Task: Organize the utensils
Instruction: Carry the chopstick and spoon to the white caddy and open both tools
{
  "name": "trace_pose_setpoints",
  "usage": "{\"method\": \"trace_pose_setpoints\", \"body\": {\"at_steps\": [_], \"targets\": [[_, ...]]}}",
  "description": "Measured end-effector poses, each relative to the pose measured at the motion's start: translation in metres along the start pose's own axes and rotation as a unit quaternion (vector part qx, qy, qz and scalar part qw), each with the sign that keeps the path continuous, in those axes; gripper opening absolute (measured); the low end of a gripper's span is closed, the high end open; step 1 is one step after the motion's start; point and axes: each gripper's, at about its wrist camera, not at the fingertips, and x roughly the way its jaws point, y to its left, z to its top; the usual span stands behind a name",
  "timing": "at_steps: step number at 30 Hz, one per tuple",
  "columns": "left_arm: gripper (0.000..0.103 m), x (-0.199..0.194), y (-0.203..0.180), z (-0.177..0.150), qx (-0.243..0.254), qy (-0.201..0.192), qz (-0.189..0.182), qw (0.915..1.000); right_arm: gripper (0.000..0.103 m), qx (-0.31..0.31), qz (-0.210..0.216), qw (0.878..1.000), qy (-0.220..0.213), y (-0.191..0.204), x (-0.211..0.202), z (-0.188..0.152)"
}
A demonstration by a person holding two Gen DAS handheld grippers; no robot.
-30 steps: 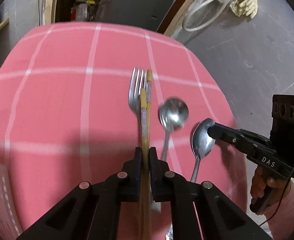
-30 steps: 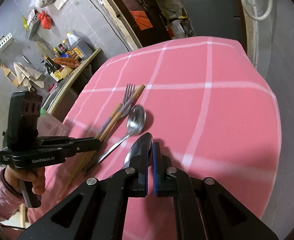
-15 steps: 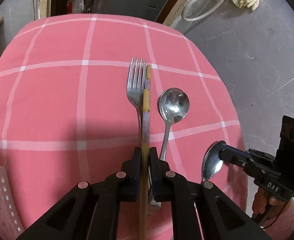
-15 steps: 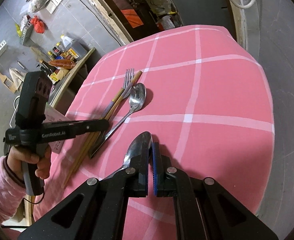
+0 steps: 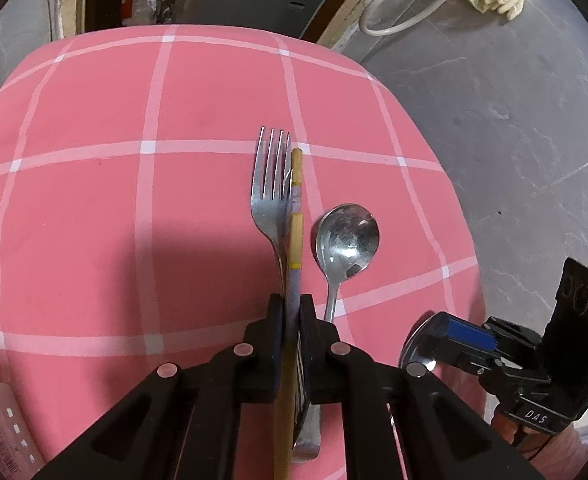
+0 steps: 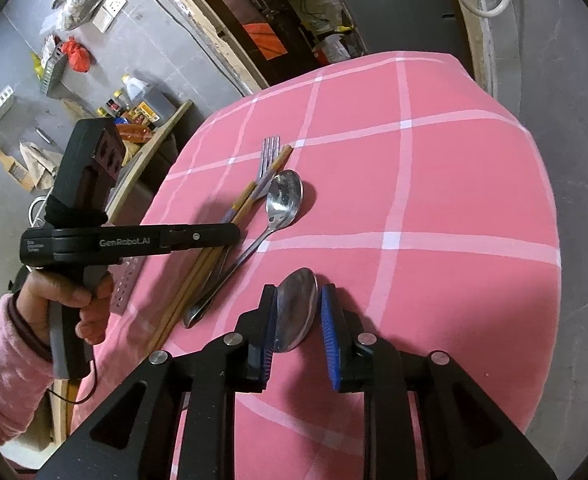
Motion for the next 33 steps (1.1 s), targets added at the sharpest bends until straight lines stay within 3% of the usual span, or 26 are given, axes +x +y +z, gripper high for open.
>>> {"method": "trace_pose_setpoints", "body": {"at_steps": [2, 5, 17, 24, 33], "targets": [[0.008, -0.002, -0.001, -0.003, -0.005, -0.004, -0.001, 1.0, 0.016, 0.0, -0.005, 1.0, 0.0, 0.0, -0.001, 0.0], [0.007, -0.008, -0.004, -0.01, -0.001, -0.019, -0.003, 0.9998, 0.004, 0.01, -0.016, 1.0, 0.0, 0.0, -0.002, -0.001], [0.007, -0.086, -0.01, -0.048, 0.02, -0.105, -0.049, 0.9931, 0.002, 0.023, -0.044, 0.995, -0.09, 0.044, -0.055, -0.019], [0.007, -0.153, -0.011, -0.053, 0.032, -0.174, -0.066, 0.9821, 0.002, -0.027, -0.088, 0.983, -0.157, 0.1, -0.101, -0.009], [0.007, -0.235, -0.001, -0.043, 0.048, -0.258, -0.074, 0.962, 0.002, -0.065, -0.084, 0.97, -0.219, 0.169, -0.141, 0.017]]}}
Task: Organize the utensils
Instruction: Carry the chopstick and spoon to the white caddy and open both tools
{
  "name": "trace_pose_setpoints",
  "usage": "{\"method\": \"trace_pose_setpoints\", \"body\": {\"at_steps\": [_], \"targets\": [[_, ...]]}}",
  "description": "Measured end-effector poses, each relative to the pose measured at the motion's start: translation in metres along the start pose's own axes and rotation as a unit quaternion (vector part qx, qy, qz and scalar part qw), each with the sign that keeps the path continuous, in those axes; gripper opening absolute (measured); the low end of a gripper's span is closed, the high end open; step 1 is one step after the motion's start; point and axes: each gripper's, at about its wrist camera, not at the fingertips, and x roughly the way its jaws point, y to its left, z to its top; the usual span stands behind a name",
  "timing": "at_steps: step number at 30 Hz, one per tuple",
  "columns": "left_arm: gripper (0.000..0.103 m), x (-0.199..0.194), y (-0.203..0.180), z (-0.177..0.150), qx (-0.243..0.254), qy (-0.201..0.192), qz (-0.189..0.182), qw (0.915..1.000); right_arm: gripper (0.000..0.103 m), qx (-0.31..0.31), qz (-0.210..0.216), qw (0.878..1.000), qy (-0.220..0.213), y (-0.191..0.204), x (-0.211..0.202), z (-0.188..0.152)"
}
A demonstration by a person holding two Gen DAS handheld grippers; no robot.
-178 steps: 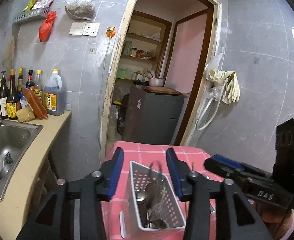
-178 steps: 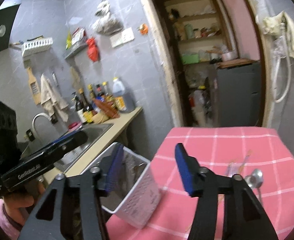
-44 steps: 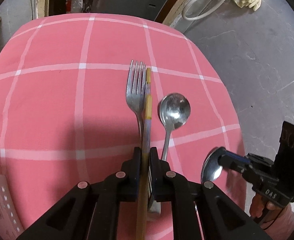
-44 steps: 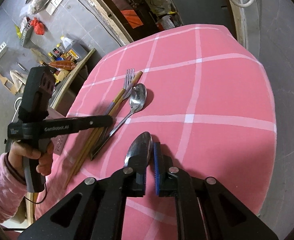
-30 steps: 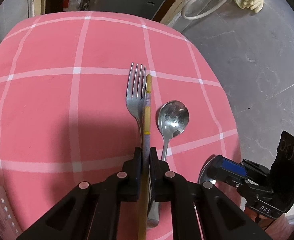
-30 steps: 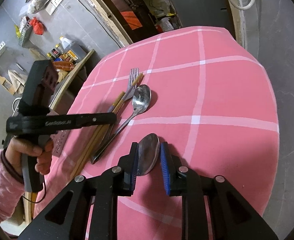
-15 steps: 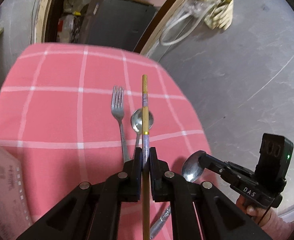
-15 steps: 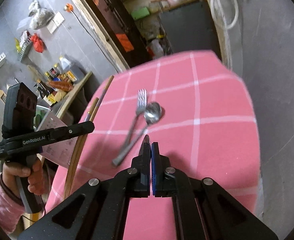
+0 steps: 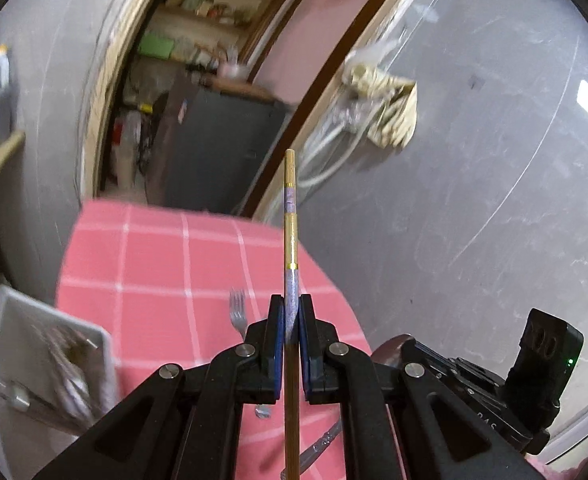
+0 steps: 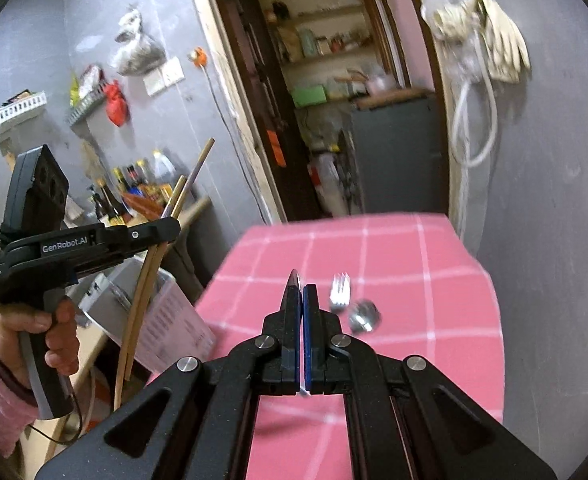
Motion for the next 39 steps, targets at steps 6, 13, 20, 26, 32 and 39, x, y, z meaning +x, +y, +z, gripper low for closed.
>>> {"method": "trace_pose_setpoints", "body": {"at_steps": [6, 13, 20, 26, 32, 39], "targets": [[0.007, -0.042, 0.025, 0.027, 0.007, -0.059, 0.02, 0.998, 0.002, -0.025, 0.02, 0.998, -0.047, 0.048, -0.002, 0.031], [0.007, -0.076, 0.059, 0.046, -0.016, -0.133, 0.064, 0.9888, 0.002, -0.058, 0.041, 0.995, -0.074, 0.1, 0.008, 0.048], [0.007, -0.09, 0.083, 0.047, -0.011, -0.196, 0.112, 0.974, 0.002, -0.12, 0.035, 0.989, -0.085, 0.144, 0.016, 0.054], [0.007, -0.093, 0.093, 0.031, 0.008, -0.239, 0.129, 0.9624, 0.002, -0.168, 0.017, 0.982, -0.082, 0.169, 0.023, 0.047], [0.007, -0.096, 0.096, 0.015, 0.022, -0.267, 0.125, 0.9552, 0.002, -0.202, 0.011, 0.977, -0.066, 0.188, 0.033, 0.034], [0.007, -0.103, 0.105, -0.007, 0.017, -0.282, 0.098, 0.9541, 0.002, -0.219, 0.016, 0.974, -0.048, 0.202, 0.042, 0.016]]}}
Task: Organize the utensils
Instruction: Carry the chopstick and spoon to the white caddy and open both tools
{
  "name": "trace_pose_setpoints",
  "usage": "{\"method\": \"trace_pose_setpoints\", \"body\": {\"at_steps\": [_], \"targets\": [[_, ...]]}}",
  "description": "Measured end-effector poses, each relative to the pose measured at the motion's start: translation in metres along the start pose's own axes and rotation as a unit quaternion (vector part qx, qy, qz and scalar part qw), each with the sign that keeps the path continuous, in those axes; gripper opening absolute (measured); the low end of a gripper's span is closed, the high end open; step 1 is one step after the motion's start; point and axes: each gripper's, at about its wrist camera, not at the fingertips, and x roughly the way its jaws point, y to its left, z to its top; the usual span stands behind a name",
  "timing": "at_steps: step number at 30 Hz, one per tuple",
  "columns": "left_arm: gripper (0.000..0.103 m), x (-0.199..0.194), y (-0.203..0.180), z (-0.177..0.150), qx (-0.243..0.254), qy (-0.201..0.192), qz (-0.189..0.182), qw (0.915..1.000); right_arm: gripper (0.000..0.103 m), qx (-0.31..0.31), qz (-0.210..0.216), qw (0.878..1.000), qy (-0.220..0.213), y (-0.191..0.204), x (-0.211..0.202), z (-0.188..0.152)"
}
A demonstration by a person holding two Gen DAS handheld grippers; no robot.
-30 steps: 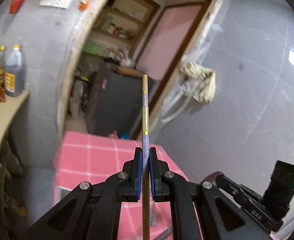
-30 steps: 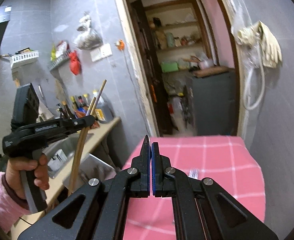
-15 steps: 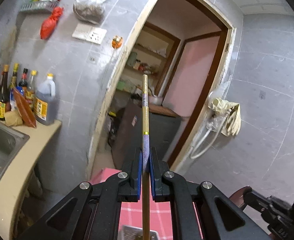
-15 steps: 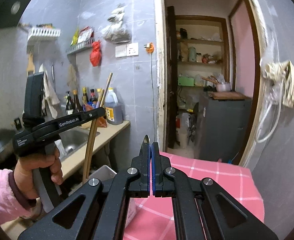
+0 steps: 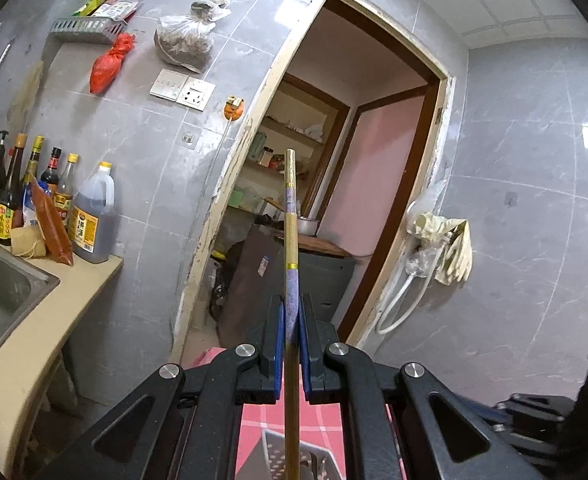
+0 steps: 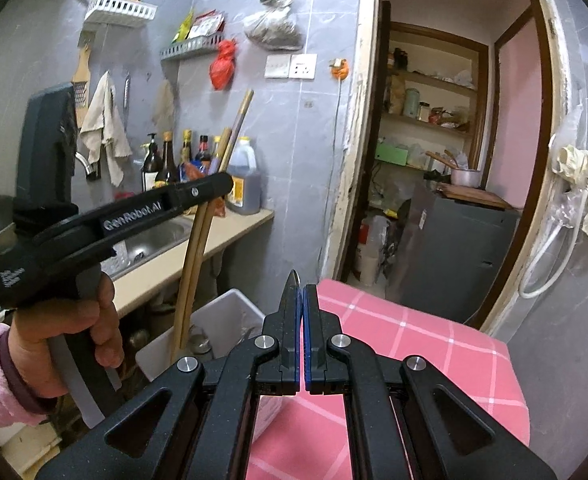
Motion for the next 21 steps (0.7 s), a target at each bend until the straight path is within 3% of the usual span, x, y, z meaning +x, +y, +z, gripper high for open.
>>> {"method": "trace_pose_setpoints", "body": {"at_steps": [9, 21], "targets": [[0.007, -0.018, 0.009, -0.003, -0.019, -0.01, -0.036, 0.9991, 0.002, 0.011, 0.008, 1.0, 0.021, 0.001, 0.005, -0.016], [0.007, -0.017, 0.002, -0.001, 0.017, -0.026, -0.012, 0.9994, 0.002, 0.015, 0.011, 0.999, 0.029, 0.0, 0.015, -0.016]]}}
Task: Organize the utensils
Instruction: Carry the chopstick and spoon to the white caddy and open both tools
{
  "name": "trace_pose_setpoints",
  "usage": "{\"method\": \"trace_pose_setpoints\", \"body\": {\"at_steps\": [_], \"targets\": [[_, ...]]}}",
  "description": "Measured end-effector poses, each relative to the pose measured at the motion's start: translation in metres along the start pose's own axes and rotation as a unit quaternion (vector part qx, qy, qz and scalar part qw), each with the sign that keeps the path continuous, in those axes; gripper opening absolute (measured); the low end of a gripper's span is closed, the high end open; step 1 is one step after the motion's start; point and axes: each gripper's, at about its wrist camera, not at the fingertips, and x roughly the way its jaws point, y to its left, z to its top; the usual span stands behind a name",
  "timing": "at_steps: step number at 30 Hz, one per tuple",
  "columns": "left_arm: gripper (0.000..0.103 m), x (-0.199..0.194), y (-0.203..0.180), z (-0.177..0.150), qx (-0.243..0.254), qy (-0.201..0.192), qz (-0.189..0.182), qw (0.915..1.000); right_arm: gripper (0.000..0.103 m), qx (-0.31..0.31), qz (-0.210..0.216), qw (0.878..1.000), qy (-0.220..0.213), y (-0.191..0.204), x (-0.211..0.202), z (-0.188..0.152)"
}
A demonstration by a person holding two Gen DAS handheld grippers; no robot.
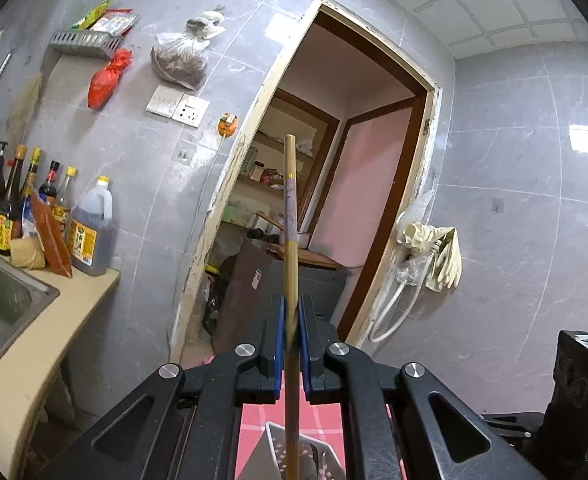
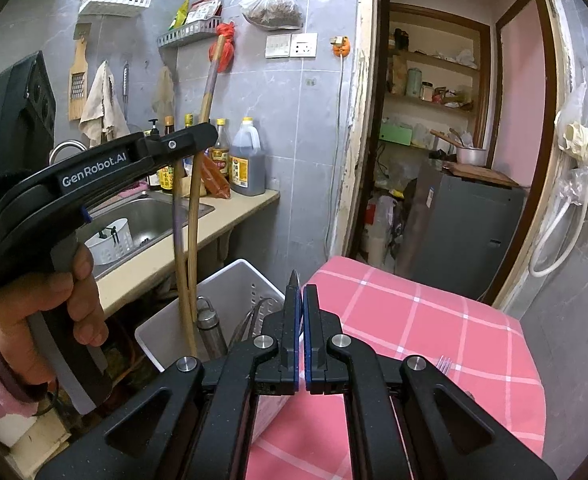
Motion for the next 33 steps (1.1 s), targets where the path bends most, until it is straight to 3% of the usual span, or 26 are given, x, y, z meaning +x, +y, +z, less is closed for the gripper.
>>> {"method": "trace_pose_setpoints", "body": {"at_steps": [6, 17, 25, 27, 29, 33], "targets": [[0.007, -0.002, -0.008, -0.005, 0.02, 0.016, -0.008, 0.9996, 0.002, 0.007, 0.005, 1.0, 0.005, -0.003, 0.002, -0.001], [0.007, -0.009, -0.006, -0.024, 0.005, 0.075, -0.011, 0.9971, 0.003, 0.046, 0.023, 0.998, 0.023, -0.016, 0.008, -0.012], [0.01, -0.018, -0.007, -0.025, 0.011, 0.083, 0.001, 0.9965, 0.005, 0.077, 0.028, 0.996, 0.02, -0.029, 0.002, -0.021], [0.014, -0.021, -0.007, -0.025, 0.009, 0.084, 0.007, 0.9964, 0.011, 0.084, 0.023, 0.996, 0.018, -0.032, -0.003, -0.024], [0.022, -0.022, -0.009, -0.025, 0.007, 0.088, 0.011, 0.9961, 0.032, 0.091, 0.018, 0.996, 0.012, -0.037, -0.008, -0.024], [0.039, -0.027, -0.017, -0.027, 0.01, 0.09, 0.017, 0.9957, 0.036, 0.109, 0.001, 0.994, -0.008, -0.048, -0.024, -0.027]]}}
